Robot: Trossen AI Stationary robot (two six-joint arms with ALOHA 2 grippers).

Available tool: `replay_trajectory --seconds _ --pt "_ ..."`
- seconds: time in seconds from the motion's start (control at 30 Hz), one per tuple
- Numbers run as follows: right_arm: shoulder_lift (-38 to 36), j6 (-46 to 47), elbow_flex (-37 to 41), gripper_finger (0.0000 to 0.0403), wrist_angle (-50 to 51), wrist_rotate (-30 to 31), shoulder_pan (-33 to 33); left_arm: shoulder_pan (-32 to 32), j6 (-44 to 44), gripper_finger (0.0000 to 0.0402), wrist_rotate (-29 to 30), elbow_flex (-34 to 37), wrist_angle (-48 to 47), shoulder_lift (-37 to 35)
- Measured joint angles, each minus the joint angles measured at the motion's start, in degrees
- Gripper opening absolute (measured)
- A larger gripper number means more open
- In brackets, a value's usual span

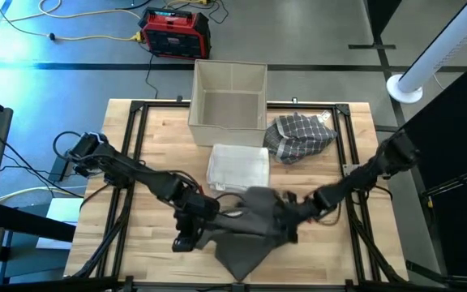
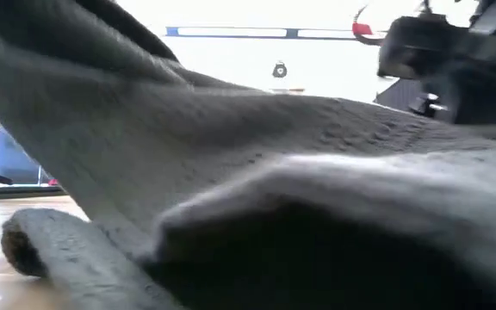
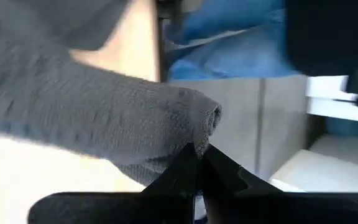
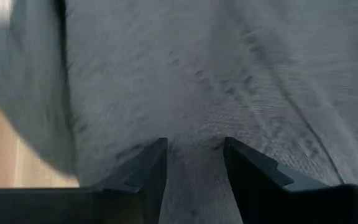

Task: Fold towel
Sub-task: Fold the gray towel

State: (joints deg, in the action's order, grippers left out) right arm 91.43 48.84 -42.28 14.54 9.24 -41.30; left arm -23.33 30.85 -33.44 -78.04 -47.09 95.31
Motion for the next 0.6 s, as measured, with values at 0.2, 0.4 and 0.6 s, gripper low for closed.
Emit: replay_trajectory --seconds 0.2,0.4,0.6 --pt "-9.11 2.74 0.00 0.0087 5.09 0.53 -0.47 0.60 -5.39 0.0000 7.59 0.00 -7.06 1.83" --pt "-13.36 2.99 0.00 0.0092 16.60 4.68 1.61 3.22 -9.05 0.0000 10.04 0.00 -10.54 1.92" --pt "-15.42 0.70 0.00 0.0111 24.64 4.80 4.59 5.13 -12.36 0.0000 9.68 0.00 -10.70 1.90"
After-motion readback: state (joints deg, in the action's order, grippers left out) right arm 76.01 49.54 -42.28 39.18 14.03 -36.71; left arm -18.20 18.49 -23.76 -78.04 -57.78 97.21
